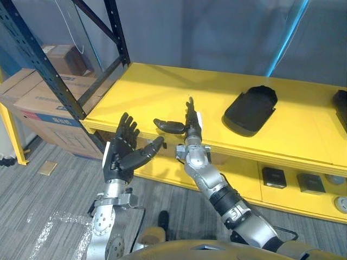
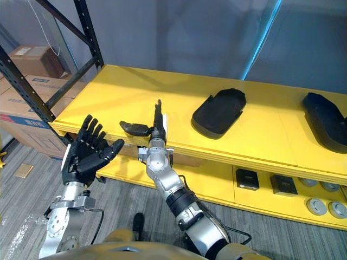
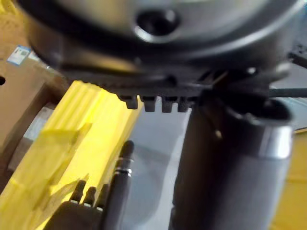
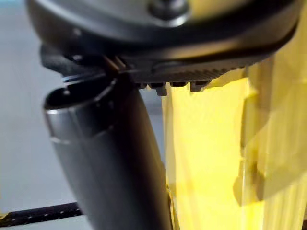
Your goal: Walk over and take three plastic housings, then place them on the shelf
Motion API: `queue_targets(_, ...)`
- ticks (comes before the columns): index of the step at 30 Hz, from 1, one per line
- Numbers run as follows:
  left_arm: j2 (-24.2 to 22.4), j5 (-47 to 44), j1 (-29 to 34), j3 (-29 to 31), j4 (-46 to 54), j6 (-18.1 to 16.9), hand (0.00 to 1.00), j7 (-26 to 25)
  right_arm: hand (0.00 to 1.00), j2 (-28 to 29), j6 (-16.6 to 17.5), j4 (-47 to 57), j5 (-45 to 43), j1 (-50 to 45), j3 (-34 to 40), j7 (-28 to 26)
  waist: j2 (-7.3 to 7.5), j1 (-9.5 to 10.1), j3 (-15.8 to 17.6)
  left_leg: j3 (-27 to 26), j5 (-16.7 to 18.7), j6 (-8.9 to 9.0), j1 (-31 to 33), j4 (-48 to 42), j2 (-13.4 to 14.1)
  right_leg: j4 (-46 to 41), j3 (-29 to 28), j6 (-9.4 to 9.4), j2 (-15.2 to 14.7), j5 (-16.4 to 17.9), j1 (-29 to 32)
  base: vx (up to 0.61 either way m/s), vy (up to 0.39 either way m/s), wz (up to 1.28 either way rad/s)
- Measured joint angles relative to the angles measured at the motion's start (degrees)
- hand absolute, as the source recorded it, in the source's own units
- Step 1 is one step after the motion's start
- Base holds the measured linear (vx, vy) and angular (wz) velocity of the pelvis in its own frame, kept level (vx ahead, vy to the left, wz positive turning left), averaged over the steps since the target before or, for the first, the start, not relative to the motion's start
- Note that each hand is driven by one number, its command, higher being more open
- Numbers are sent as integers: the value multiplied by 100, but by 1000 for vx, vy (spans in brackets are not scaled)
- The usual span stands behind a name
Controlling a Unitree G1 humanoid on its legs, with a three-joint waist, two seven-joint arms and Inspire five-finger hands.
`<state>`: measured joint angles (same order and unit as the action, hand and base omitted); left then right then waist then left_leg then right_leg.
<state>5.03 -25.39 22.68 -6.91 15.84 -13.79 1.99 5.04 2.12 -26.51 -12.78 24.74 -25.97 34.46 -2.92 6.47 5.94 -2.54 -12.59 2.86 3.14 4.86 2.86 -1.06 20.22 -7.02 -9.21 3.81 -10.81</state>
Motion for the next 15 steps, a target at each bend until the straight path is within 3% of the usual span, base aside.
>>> queue_targets(8,0,-205,-56,-416,1,-2,100,292,100,11,-18,-9,119,-71,-105,67,-226,-101,-20,-397,59,24,-36,23,182,-195,-460,45,82,29,324,-39,-13,-29)
queue_targets(11,4,-206,-100,-429,0,-2,100,343,100,11,-15,-9,131,-106,-160,-33,-245,-203,-38,-519,62,58,-39,22,221,-197,-570,70,96,6,396,4,-19,-20)
queue_targets(15,51,-207,-283,-433,0,-1,100,335,100,8,-13,-8,249,-136,-156,-46,-242,-201,-40,-625,82,78,-49,16,263,-186,-675,80,119,-34,460,26,-27,-17)
